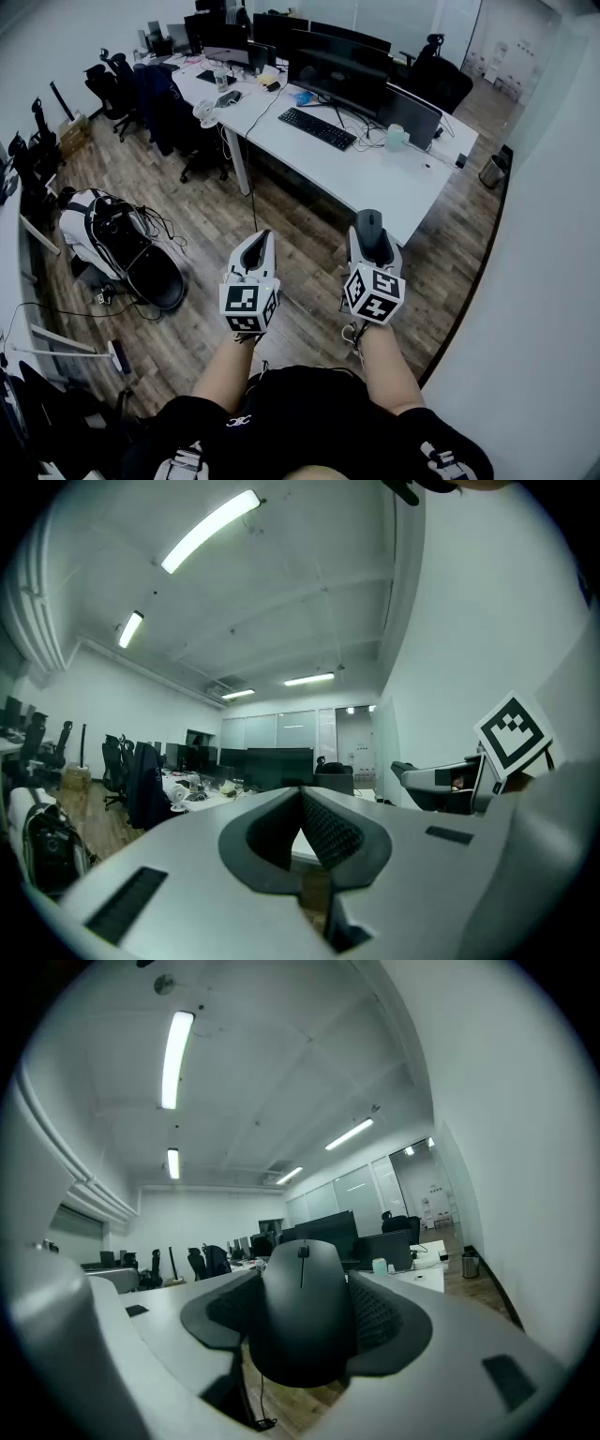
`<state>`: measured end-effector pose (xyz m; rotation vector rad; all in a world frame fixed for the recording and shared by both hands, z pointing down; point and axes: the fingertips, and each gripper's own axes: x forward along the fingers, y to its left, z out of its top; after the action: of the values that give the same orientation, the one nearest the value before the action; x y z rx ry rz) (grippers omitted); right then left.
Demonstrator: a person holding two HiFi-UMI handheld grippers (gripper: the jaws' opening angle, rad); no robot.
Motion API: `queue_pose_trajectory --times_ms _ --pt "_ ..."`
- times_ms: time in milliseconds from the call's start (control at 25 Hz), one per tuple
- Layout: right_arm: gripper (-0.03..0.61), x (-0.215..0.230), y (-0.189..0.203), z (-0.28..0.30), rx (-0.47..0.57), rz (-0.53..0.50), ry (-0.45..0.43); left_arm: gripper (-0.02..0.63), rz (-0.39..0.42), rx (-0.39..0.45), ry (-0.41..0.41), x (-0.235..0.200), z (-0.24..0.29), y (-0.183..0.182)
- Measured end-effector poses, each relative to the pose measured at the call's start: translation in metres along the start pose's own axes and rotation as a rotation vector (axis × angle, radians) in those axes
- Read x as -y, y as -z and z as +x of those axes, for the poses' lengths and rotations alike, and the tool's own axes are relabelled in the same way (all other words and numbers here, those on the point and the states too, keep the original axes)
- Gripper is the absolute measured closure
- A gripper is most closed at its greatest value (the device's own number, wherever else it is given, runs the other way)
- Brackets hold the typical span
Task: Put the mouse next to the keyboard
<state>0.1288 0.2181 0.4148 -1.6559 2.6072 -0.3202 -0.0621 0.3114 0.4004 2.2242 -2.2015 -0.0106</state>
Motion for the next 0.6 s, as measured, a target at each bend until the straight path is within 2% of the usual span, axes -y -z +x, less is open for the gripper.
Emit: queue_pose_trajectory --times_ms 320,600 --pt "0.27 -0.015 0.002 0.015 0.007 -0.034 0.0 0.597 0.011 -0.011 -0.012 -0.019 0.006 0.003" --pt "0.268 -0.054 0.01 0.037 0.005 -0.061 -0.015 0.597 -0.006 -0.003 -0.046 -0.065 0.001 0.008"
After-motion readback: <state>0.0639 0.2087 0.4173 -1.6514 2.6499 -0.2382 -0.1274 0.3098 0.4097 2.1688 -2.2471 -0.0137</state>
